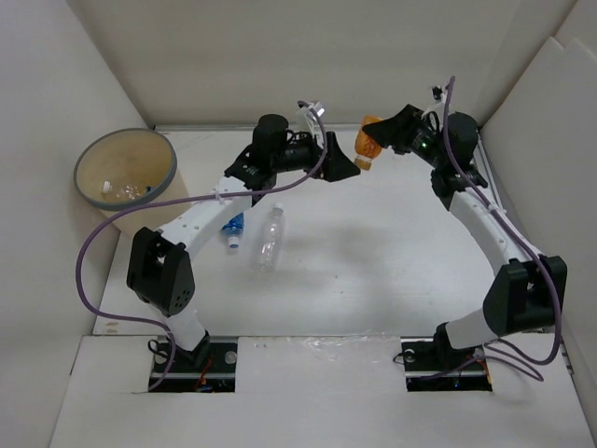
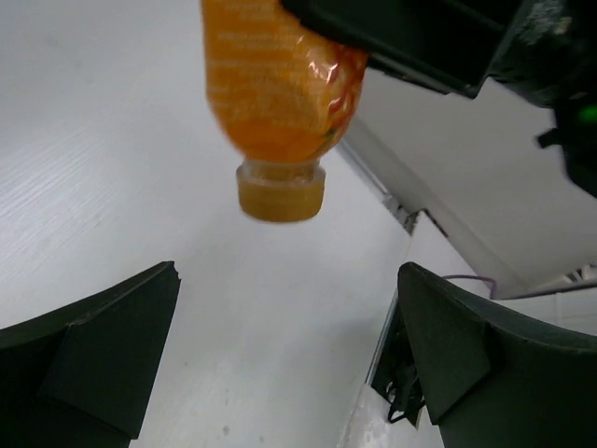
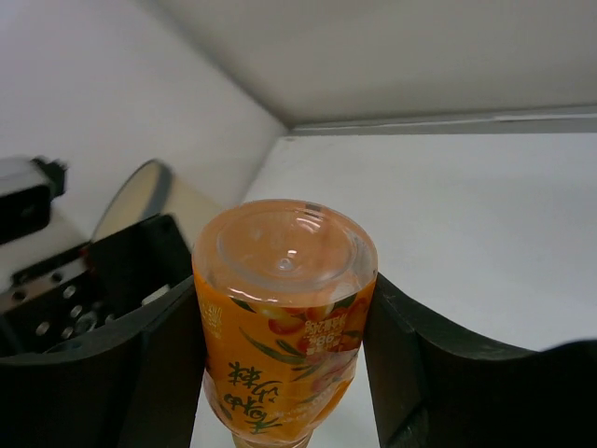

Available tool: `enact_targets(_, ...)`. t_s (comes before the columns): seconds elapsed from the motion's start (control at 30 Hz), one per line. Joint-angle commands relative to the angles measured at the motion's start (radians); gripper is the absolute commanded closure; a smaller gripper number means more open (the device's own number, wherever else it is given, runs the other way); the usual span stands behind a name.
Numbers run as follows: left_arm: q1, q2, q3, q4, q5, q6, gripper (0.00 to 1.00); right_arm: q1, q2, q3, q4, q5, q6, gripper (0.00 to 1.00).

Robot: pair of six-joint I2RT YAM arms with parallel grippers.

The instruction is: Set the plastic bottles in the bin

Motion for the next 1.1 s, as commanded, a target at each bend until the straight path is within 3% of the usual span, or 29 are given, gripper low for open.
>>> enact_targets(0.0,-0.005,-0.059,-0.065,0.346,0.159,-0.065,0.0,-0.03,-0.027,-0.121,0.346,-0.374,0.124,1.0)
enact_targets(0.07,-0.005,-0.059,-0.081,0.452,0.209,-0.128,0.0,-0.04,-0.048,-0.132,0.41,-0.429,0.163,1.0)
enact_targets(0.37,-0.025,-0.024,-0.041,0.452,0.247,-0.159,0.0,0.006,-0.059,-0.172,0.853,-0.54,0.483,1.0)
enact_targets(0.57,-0.046,-0.006,-0.032,0.474,0.256,-0.17,0.0,0.037,-0.025,-0.162,0.93,-0.54,0.548,1.0)
enact_targets(0.7,-0.046,-0.005,-0.031,0.529,0.267,-0.201,0.07,0.069,-0.007,-0.152,0.979,-0.531,0.575,1.0)
enact_targets(0.73,-0.056,-0.015,-0.031,0.54,0.267,-0.225,0.12,0.069,-0.007,-0.152,0.979,-0.531,0.575,1.0)
enact_targets(0.83,-0.056,-0.015,-0.022,0.56,0.276,-0.237,0.41,0.088,-0.007,-0.152,0.979,-0.52,0.575,1.0)
enact_targets(0.87,-0.056,-0.015,-0.022,0.56,0.276,-0.246,0.53,0.088,-0.007,-0.152,0.979,-0.52,0.575,0.99)
enact_targets(0.9,-0.056,-0.015,-0.022,0.56,0.267,-0.247,0.73,0.088,-0.007,-0.152,0.979,-0.511,0.575,0.97)
enact_targets(0.93,-0.056,-0.015,-0.022,0.56,0.267,-0.247,0.79,0.088,-0.007,-0.152,0.97,-0.511,0.575,0.92)
enact_targets(0.97,-0.056,-0.025,-0.022,0.546,0.267,-0.247,0.84,0.079,-0.007,-0.152,0.97,-0.511,0.563,0.8)
enact_targets(1.03,-0.056,-0.035,-0.01,0.5,0.212,-0.219,1.0,0.062,-0.007,-0.152,0.959,-0.511,0.54,0.01)
enact_targets(1.07,-0.047,-0.047,0.007,0.468,0.188,-0.202,1.0,0.05,-0.019,-0.161,0.912,-0.511,0.52,0.0)
